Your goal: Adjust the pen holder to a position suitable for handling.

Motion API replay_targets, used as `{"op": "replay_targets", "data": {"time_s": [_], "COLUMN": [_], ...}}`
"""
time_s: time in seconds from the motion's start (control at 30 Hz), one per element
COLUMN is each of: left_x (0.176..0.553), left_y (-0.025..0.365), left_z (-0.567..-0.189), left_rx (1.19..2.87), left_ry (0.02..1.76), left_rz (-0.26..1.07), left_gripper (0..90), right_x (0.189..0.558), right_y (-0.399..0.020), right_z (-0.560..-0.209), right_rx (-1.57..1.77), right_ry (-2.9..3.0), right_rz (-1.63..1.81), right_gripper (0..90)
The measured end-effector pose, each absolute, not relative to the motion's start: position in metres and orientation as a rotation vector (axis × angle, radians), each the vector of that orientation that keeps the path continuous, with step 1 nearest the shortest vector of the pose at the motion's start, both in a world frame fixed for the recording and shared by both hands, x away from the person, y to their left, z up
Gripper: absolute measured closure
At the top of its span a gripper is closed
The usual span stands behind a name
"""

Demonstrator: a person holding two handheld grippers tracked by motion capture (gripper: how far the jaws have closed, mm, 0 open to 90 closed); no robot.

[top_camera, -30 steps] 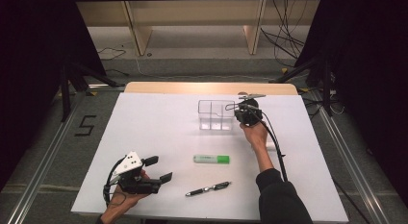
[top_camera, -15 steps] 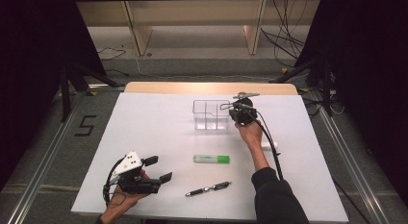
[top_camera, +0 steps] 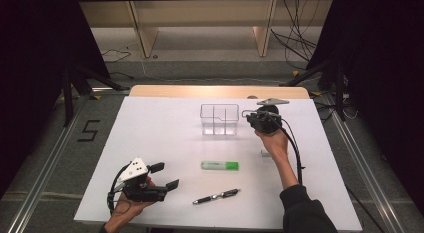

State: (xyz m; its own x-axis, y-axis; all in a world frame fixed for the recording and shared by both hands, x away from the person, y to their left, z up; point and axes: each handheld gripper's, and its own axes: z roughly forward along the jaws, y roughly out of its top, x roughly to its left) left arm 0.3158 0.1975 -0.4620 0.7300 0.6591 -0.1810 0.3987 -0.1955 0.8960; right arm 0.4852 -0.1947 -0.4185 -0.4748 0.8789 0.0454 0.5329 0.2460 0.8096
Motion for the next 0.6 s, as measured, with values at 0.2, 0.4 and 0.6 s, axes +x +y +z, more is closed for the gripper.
{"op": "replay_targets", "data": {"time_s": [0.2, 0.4, 0.6], "left_x": [0.316, 0.316, 0.317], "left_y": [0.197, 0.198, 0.196], "left_z": [-0.463, -0.463, -0.464], "left_rx": [1.82, 1.824, 1.836], "left_ry": [0.834, 0.838, 0.837], "left_rz": [0.289, 0.278, 0.268], "left_gripper": [16.7, 17.2, 17.5], "right_x": [0.461, 0.436, 0.413], "right_y": [-0.198, -0.2, -0.207], "right_z": [-0.408, -0.405, -0.406], "right_rx": [1.225, 1.186, 1.194], "right_ry": [2.132, 2.146, 2.156], "right_rz": [1.186, 1.254, 1.352], "right_gripper": [56.9, 47.1, 43.2]}}
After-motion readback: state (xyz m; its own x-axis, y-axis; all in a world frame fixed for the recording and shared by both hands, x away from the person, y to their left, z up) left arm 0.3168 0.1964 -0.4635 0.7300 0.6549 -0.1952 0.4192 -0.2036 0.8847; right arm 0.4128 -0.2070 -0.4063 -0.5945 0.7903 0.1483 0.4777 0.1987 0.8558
